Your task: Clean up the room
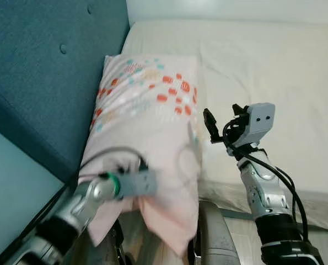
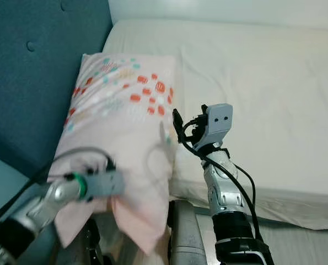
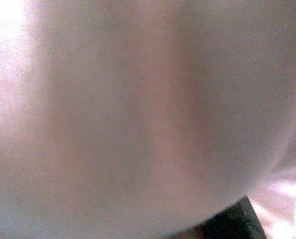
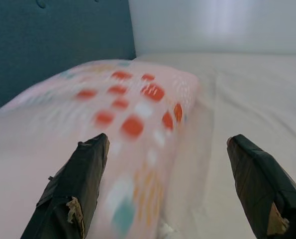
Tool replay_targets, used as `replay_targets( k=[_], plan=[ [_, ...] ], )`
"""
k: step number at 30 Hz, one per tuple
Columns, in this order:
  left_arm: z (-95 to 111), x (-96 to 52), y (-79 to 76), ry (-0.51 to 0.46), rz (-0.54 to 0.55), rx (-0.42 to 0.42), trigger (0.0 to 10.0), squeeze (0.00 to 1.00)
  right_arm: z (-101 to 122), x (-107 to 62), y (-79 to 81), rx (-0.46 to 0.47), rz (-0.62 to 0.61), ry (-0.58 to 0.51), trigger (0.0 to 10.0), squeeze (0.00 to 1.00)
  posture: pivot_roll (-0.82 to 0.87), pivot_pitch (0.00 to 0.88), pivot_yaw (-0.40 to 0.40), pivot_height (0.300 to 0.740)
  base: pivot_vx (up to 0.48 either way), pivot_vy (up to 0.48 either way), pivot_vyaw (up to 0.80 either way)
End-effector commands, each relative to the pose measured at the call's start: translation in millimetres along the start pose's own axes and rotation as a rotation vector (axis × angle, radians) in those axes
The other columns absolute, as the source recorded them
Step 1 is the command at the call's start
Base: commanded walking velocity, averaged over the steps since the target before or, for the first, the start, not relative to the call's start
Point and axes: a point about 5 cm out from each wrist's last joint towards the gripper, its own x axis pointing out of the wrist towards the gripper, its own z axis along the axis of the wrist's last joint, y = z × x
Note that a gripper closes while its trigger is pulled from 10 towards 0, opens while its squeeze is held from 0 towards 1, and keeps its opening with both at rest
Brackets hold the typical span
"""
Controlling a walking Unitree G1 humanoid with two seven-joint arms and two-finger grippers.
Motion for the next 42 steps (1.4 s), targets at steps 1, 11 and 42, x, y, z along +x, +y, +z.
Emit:
replay_targets(
  k=[1,11,42],
  plan=[
    [0,-1.3,10.9,-0.003,0.070,-0.020,10.0,0.00,-3,-3.3,1.3,0.010,-0.004,0.012,10.0,0.00,-0.14,0.100,0.077,0.585,0.000,0.000,0.00],
    [42,31.1,30.4,-0.066,0.264,-0.028,10.0,0.00,-5,-2.7,6.5,0.020,0.003,0.015,10.0,0.00,-0.14,0.106,0.081,0.585,0.000,0.000,0.00],
    [138,39.9,143.7,-0.230,0.853,0.029,10.0,0.00,-6,-18.8,8.2,0.017,-0.023,0.036,10.0,0.00,-0.20,0.155,0.110,0.585,0.000,0.000,0.00]
  ],
)
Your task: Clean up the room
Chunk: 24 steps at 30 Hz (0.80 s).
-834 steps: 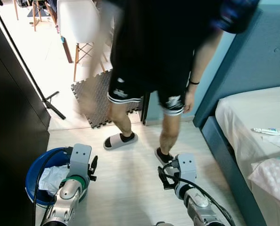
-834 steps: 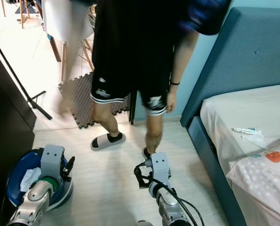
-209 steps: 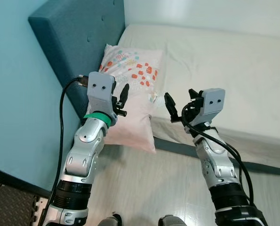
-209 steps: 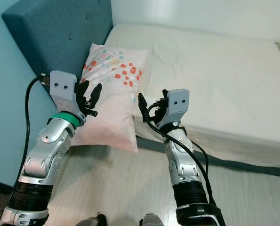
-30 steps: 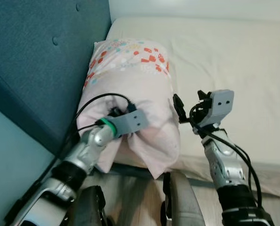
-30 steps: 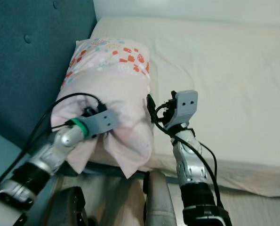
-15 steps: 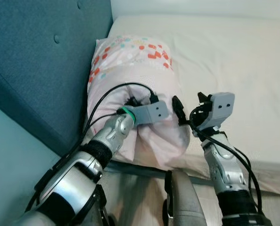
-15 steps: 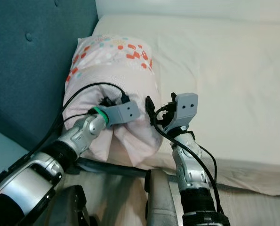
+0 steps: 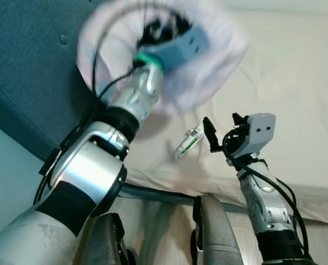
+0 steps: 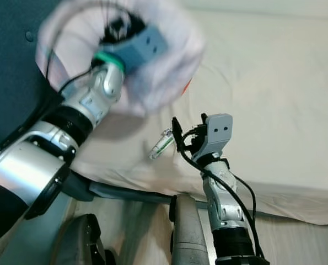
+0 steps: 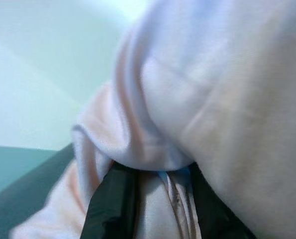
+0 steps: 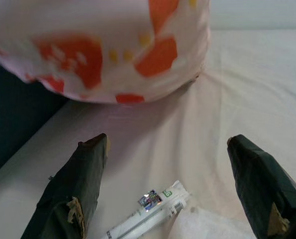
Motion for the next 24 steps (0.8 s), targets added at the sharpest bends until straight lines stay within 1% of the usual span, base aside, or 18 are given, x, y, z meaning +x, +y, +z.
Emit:
replay_targets(
  k=[1,2,3,4,5,6,8,10,11,12,13,15,16,17,19,22,23,24],
  plan=[
    [-27,-25.4,-30.3,0.079,-0.167,0.010,10.0,0.00,-2,-1.3,-0.1,0.003,-0.007,0.014,10.0,0.00,-0.20,0.155,0.110,0.585,0.000,0.000,0.00],
    [-33,-34.1,-39.0,0.092,-0.223,0.006,10.0,0.00,-2,-1.2,0.2,0.004,-0.007,0.013,10.0,0.00,-0.20,0.155,0.110,0.585,0.000,0.000,0.00],
    [-33,-34.1,-39.0,0.092,-0.223,0.006,10.0,0.00,-2,-1.2,0.2,0.004,-0.007,0.013,10.0,0.00,-0.20,0.155,0.110,0.585,0.000,0.000,0.00],
    [-42,-45.2,-47.5,0.103,-0.273,0.018,10.0,0.00,-3,-1.5,0.7,0.006,-0.007,0.014,10.0,0.00,-0.19,0.154,0.110,0.585,0.000,0.000,0.00],
    [-59,-62.9,-58.3,0.141,-0.349,0.034,10.0,0.00,-4,-1.9,1.9,0.010,-0.004,0.018,10.0,0.00,-0.18,0.152,0.110,0.585,0.000,0.000,0.00],
    [-59,-62.9,-58.3,0.141,-0.349,0.034,10.0,0.00,-4,-1.9,1.9,0.010,-0.004,0.018,10.0,0.00,-0.18,0.152,0.110,0.585,0.000,0.000,0.00],
    [-93,-96.3,-70.6,0.252,-0.448,0.052,10.0,0.00,-6,-1.8,6.1,0.024,0.009,0.025,10.0,0.00,-0.17,0.150,0.108,0.585,0.000,0.000,0.00],
    [-117,-117.2,-72.2,0.362,-0.483,0.047,10.0,0.00,-8,-1.3,12.5,0.039,0.035,0.028,10.0,0.00,-0.16,0.149,0.105,0.585,0.000,0.000,0.00],
    [-123,-123.1,-71.8,0.395,-0.485,0.045,10.0,0.00,-8,-1.3,15.3,0.044,0.047,0.030,10.0,0.00,-0.16,0.149,0.104,0.585,0.000,0.000,0.00],
    [-123,-123.1,-71.8,0.395,-0.485,0.045,10.0,0.00,-8,-1.3,15.3,0.044,0.047,0.030,10.0,0.00,-0.16,0.149,0.104,0.585,0.000,0.000,0.00],
    [-130,-128.1,-70.2,0.427,-0.472,0.032,10.0,0.00,-9,-2.3,21.6,0.052,0.078,0.036,10.0,0.00,-0.16,0.150,0.100,0.585,0.000,0.000,0.00],
    [-130,-128.1,-70.2,0.427,-0.472,0.032,10.0,0.00,-9,-2.3,21.6,0.052,0.078,0.036,10.0,0.00,-0.16,0.150,0.100,0.585,0.000,0.000,0.00],
    [-134,-132.2,-68.6,0.453,-0.460,0.022,10.0,0.00,-11,-4.1,28.6,0.063,0.111,0.044,10.0,0.00,-0.16,0.151,0.100,0.585,0.000,0.000,0.00],
    [-134,-132.2,-68.6,0.453,-0.460,0.022,10.0,0.00,-11,-4.1,28.6,0.063,0.111,0.044,10.0,0.00,-0.16,0.151,0.100,0.585,0.000,0.000,0.00],
    [-143,-140.9,-60.9,0.476,-0.433,-0.020,10.0,0.00,-17,-11.1,44.0,0.080,0.175,0.073,10.0,0.00,-0.16,0.154,0.096,0.585,0.000,0.000,0.00],
    [-146,-145.2,-56.6,0.483,-0.427,-0.047,10.0,0.00,-20,-14.2,48.1,0.086,0.188,0.085,10.0,0.00,-0.15,0.153,0.096,0.585,0.000,0.000,0.00],
    [-145,-158.9,-42.5,0.467,-0.455,-0.221,10.0,0.00,-24,-17.4,50.3,0.087,0.194,0.100,10.0,0.00,-0.14,0.153,0.091,0.585,0.000,0.000,0.00],
    [-143,-163.5,-37.7,0.450,-0.472,-0.276,10.0,0.00,-24,-17.7,49.9,0.085,0.193,0.103,10.0,0.00,-0.14,0.153,0.090,0.585,0.000,0.000,0.00]
  ],
)
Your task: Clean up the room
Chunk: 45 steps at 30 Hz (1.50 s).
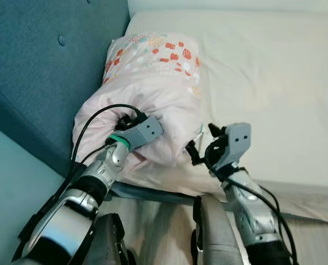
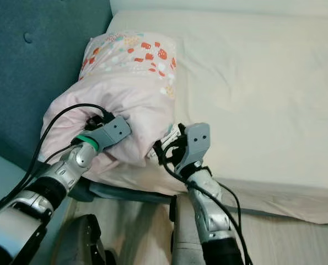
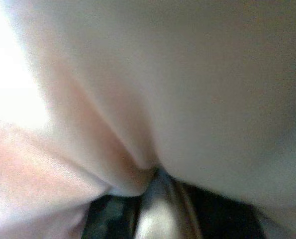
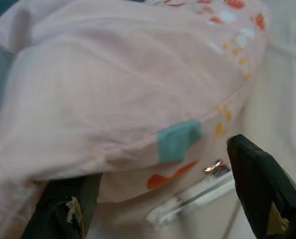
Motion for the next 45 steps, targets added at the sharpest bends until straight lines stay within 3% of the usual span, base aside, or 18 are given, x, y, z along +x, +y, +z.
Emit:
replay_targets(
  k=[1,4,6,11,14,19,22,23,24,25,26,27,31,33,40,41,45],
  plan=[
    [-4,-7.3,6.4,0.010,-0.041,-0.075,10.0,0.00,-1,-1.5,1.3,0.000,0.005,0.009,10.0,0.00,-0.14,0.153,0.090,0.585,0.000,0.000,0.00],
    [-3,-37.3,8.1,-0.056,-0.193,-0.180,10.0,0.00,0,-1.0,-6.1,-0.022,-0.005,0.014,10.0,0.00,-0.12,0.153,0.079,0.585,0.000,0.000,0.00],
    [-5,-61.2,9.1,-0.092,-0.298,-0.168,10.0,0.00,2,0.2,-13.4,-0.034,-0.016,0.016,10.0,0.00,-0.12,0.152,0.075,0.585,0.000,0.000,0.00],
    [-13,-75.8,8.9,-0.075,-0.360,-0.130,10.0,0.00,3,1.9,-19.1,-0.042,-0.019,0.022,10.0,0.00,-0.10,0.152,0.068,0.585,0.000,0.000,0.00],
    [-10,-97.6,4.8,-0.060,-0.478,-0.234,10.0,0.00,1,1.7,-25.4,-0.006,-0.023,0.051,10.0,0.00,-0.10,0.149,0.062,0.585,0.000,0.000,0.00],
    [-4,-104.1,2.0,-0.068,-0.513,-0.293,10.0,0.00,-4,-2.0,-31.8,0.044,-0.063,0.076,10.0,0.00,-0.10,0.153,0.060,0.585,0.000,0.000,0.00],
    [16,-112.4,7.1,-0.137,-0.578,-0.449,10.0,0.00,-27,-16.3,-48.7,0.156,-0.177,0.167,10.0,0.00,-0.10,0.158,0.063,0.585,0.000,0.000,0.00],
    [16,-112.4,7.1,-0.137,-0.578,-0.449,10.0,0.00,-27,-16.3,-48.7,0.156,-0.177,0.167,10.0,0.00,-0.10,0.158,0.063,0.585,0.000,0.000,0.00],
    [26,-114.2,12.3,-0.177,-0.601,-0.505,10.0,0.00,-36,-23.0,-54.1,0.169,-0.199,0.193,10.0,0.46,-0.09,0.166,0.066,0.585,0.000,0.000,0.00],
    [26,-114.2,12.3,-0.177,-0.601,-0.505,10.0,0.00,-36,-23.0,-54.1,0.169,-0.199,0.193,10.0,0.46,-0.09,0.166,0.066,0.585,0.000,0.000,0.00],
    [34,-112.3,17.7,-0.214,-0.603,-0.553,10.0,0.00,-41,-27.1,-59.2,0.175,-0.216,0.210,10.0,0.93,-0.09,0.169,0.070,0.585,0.000,0.000,0.00],
    [43,-106.8,22.5,-0.248,-0.589,-0.591,10.0,0.00,-45,-27.2,-62.8,0.197,-0.215,0.213,10.0,1.00,-0.09,0.175,0.077,0.585,0.000,0.000,0.00],
    [56,-96.2,27.3,-0.291,-0.561,-0.636,10.0,0.00,-49,-23.5,-66.9,0.230,-0.217,0.229,10.0,1.00,-0.08,0.184,0.079,0.585,0.000,0.000,0.00],
    [69,-89.4,30.8,-0.319,-0.545,-0.656,10.0,0.00,-54,-19.0,-75.4,0.254,-0.275,0.261,10.0,1.00,-0.08,0.203,0.086,0.585,0.000,0.000,0.00],
    [83,-86.9,32.9,-0.338,-0.537,-0.678,10.0,0.00,-56,-14.5,-88.6,0.288,-0.359,0.283,10.0,1.00,-0.05,0.243,0.095,0.585,0.000,0.000,0.00],
    [87,-85.8,33.5,-0.339,-0.537,-0.691,10.0,0.00,-55,-11.8,-93.5,0.301,-0.381,0.282,10.0,0.00,-0.05,0.258,0.097,0.585,0.000,0.000,0.00],
    [94,-83.1,34.5,-0.341,-0.529,-0.711,10.0,0.00,-51,-7.2,-101.2,0.314,-0.414,0.281,10.0,0.00,-0.04,0.280,0.103,0.585,0.000,0.000,0.00]
  ],
)
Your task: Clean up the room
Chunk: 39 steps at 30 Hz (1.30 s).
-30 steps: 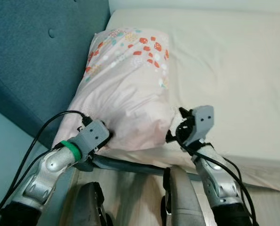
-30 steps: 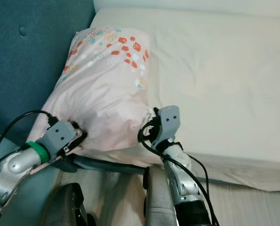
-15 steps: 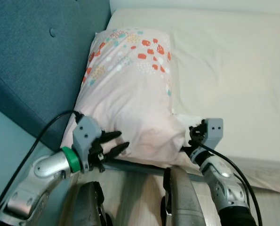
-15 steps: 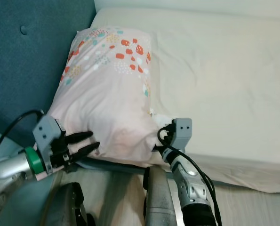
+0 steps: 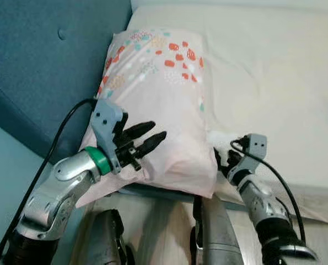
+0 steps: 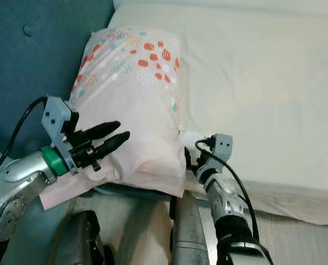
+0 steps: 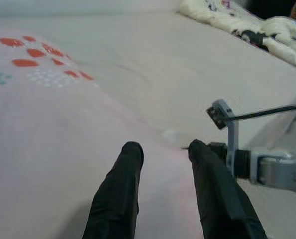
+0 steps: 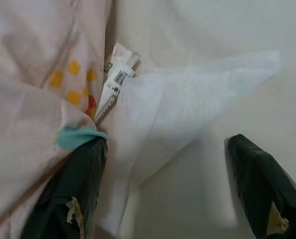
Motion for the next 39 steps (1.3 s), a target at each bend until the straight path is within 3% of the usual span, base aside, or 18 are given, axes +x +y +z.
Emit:
replay_targets(
  k=[1,8,9,10,12,13,14,15,28,39],
  plan=[
    [0,0.2,-1.3,0.008,0.006,-0.020,10.0,0.00,-6,-2.6,-9.5,0.027,-0.047,0.020,10.0,0.00,-0.04,0.280,0.103,0.585,0.000,0.000,0.00],
    [15,4.4,-0.5,-0.016,0.055,-0.033,10.0,0.00,9,10.9,-10.4,0.084,-0.102,0.020,10.0,0.00,0.00,0.322,0.113,0.585,0.000,0.000,0.00],
    [16,4.0,-1.0,-0.015,0.057,-0.035,10.0,0.00,9,11.9,-9.6,0.102,-0.104,0.023,8.3,0.00,0.01,0.326,0.113,0.585,0.000,0.000,0.00],
    [16,3.2,-1.3,-0.013,0.060,-0.035,10.0,0.00,7,13.0,-7.9,0.101,-0.108,0.042,4.6,0.00,0.01,0.330,0.113,0.585,0.000,0.000,0.00],
    [17,2.3,-1.8,-0.009,0.064,-0.035,10.0,0.00,5,14.4,-5.8,0.093,-0.112,0.068,4.6,0.00,0.01,0.330,0.113,0.585,0.000,0.000,0.00],
    [17,2.1,-1.7,-0.007,0.066,-0.036,10.0,0.00,5,14.8,-5.2,0.093,-0.115,0.074,3.1,0.00,0.01,0.331,0.113,0.585,0.000,0.000,0.00],
    [17,2.1,-1.7,-0.007,0.066,-0.036,10.0,0.00,5,14.8,-5.2,0.093,-0.115,0.074,3.1,0.00,0.01,0.331,0.113,0.585,0.000,0.000,0.00],
    [15,0.4,-1.2,0.002,0.082,-0.038,10.0,0.00,-1,16.0,-1.0,0.097,-0.113,0.124,0.0,0.00,0.02,0.333,0.109,0.585,0.000,0.000,0.00],
    [14,6.2,1.4,0.011,0.111,-0.052,10.0,0.00,-5,13.8,-3.3,0.071,-0.091,0.125,0.0,0.00,-0.01,0.295,0.101,0.585,0.000,0.000,0.00],
    [14,14.1,3.7,-0.010,0.123,-0.058,10.0,0.00,10,13.5,-8.4,0.079,-0.048,0.049,0.0,0.00,-0.04,0.260,0.086,0.585,0.000,0.000,0.00]
  ],
)
